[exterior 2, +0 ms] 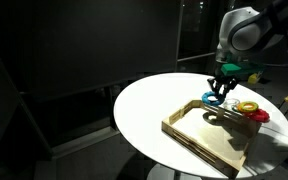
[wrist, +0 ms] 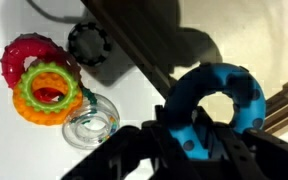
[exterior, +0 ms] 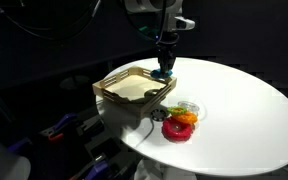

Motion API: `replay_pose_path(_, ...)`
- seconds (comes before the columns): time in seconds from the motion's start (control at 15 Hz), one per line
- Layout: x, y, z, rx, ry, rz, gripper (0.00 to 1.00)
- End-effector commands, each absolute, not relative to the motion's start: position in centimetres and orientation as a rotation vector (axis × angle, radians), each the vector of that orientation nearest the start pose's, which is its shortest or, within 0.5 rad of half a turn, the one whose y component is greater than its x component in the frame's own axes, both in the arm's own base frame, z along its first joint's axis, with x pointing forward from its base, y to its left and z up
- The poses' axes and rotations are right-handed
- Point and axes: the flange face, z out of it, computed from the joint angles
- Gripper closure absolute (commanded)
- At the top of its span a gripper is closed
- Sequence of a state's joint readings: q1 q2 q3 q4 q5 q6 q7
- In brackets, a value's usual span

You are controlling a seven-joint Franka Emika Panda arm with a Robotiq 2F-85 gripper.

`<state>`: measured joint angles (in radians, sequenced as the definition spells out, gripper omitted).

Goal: Put the blue ring in the crate

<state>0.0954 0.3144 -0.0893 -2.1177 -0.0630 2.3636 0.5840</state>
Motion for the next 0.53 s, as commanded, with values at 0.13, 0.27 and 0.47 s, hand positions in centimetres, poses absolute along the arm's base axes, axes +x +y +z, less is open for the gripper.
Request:
replay_pose_path(0.13, 55.9, 2.5, 25.5, -3.086, 0.738, 0.148, 0.90)
replay_pose_path(0.27, 55.9, 3.3, 24.9, -3.084, 0.718, 0.162, 0.90)
replay_pose_path(0.47, 55.7, 4.4, 23.8, -3.091, 0.698, 0.176, 0.90)
